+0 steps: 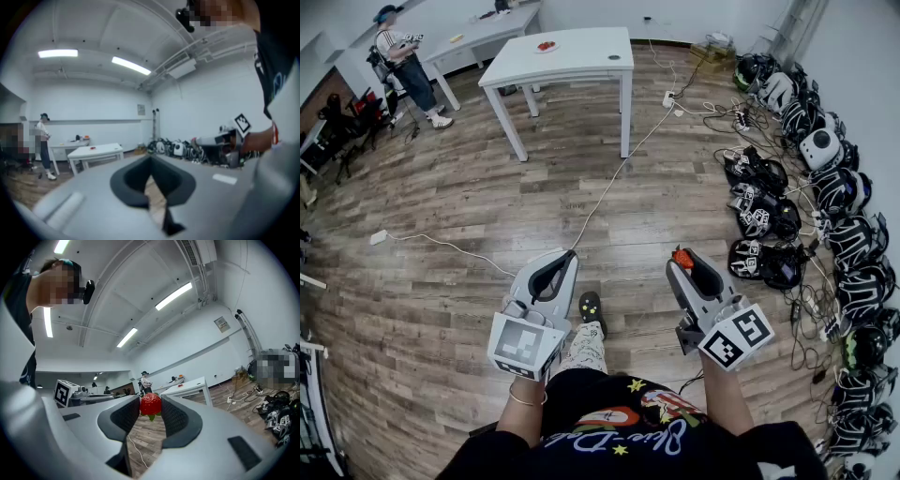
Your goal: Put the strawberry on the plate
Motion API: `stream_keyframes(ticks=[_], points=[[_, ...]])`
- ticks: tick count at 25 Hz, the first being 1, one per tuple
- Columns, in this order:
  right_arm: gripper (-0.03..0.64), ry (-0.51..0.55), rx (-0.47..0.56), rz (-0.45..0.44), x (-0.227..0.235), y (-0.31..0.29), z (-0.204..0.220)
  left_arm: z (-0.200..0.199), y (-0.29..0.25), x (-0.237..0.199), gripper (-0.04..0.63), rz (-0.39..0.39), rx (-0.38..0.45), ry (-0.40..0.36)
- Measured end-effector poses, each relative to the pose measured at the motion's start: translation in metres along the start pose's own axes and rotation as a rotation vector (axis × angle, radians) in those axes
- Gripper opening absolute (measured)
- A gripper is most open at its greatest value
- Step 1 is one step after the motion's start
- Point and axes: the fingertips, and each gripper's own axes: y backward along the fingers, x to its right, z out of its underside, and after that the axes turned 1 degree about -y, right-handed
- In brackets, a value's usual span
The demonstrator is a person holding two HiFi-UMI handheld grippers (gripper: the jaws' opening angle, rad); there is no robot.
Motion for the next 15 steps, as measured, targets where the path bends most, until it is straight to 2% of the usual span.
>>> stream_keyframes(ticks=[4, 8, 11, 15], points=[[0.149, 0.023, 0.0, 0.016, 0.025, -0.058, -0.015, -0.014, -0.05, -0.052, -0.008, 0.025, 0.037, -0.041], [0.149, 0.063, 0.011, 0.027, 0.054, -0.136, -0.037, -0.011, -0.101, -0.123, -0.008, 0.028, 0.104, 0.018], [0.149, 0.079, 0.024, 0.027, 0.074, -0.203, -0.054, -0.025, -0.14, -0.183, -0.008, 0.024, 0.097, 0.007], [0.149, 0.063, 0.042, 0.008, 0.091, -0.28, -0.058, -0.013, -0.182, -0.241, -0.008, 0.057, 0.086, -0.015]])
